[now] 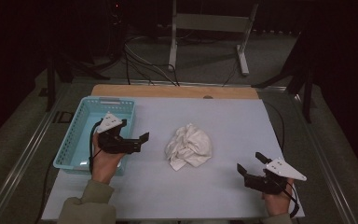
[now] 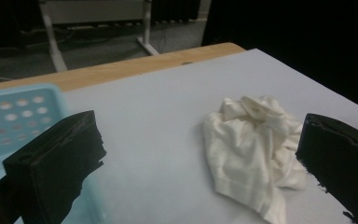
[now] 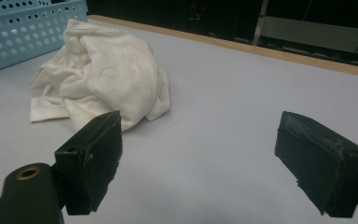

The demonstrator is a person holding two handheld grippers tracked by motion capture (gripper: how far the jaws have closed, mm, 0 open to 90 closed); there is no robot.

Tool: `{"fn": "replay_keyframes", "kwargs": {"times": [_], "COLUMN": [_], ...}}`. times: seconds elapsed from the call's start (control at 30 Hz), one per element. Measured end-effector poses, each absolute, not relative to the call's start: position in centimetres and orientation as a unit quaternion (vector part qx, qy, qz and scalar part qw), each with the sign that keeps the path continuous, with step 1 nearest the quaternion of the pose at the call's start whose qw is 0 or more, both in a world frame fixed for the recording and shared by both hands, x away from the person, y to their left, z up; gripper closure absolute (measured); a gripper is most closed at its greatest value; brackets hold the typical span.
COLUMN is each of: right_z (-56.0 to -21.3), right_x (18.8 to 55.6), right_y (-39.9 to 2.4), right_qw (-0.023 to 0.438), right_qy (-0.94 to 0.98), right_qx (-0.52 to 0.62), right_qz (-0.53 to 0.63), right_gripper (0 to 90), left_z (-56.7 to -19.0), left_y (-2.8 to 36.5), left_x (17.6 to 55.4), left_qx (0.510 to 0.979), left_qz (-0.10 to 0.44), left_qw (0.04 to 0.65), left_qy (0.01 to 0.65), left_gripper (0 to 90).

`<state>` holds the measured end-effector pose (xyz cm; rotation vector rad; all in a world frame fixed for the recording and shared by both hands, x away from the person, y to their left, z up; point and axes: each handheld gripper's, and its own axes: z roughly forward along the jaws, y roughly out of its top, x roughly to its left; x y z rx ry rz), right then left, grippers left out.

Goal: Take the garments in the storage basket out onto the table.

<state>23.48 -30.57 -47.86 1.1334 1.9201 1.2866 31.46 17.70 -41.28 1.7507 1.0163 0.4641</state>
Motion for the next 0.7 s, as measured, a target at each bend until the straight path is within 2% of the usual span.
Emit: {"fn": "replay_keyframes", "kwargs": {"times": [0.7], "right_z": [-47.7], "right_x": [23.4], "right_y": [-30.7], "right_qw": [0.283], "right_qy": [0.712], "right_qx": [0.421], "right_qz": [0.486], "right_gripper": [14.9], "left_z": [-42.4], "left_y": [23.3], "left_x": [29.7], "left_qx": [0.695], "left_qz": [0.241], "left_qw": [0.502], "left_qy": [0.455], "left_gripper": [0.0]}}
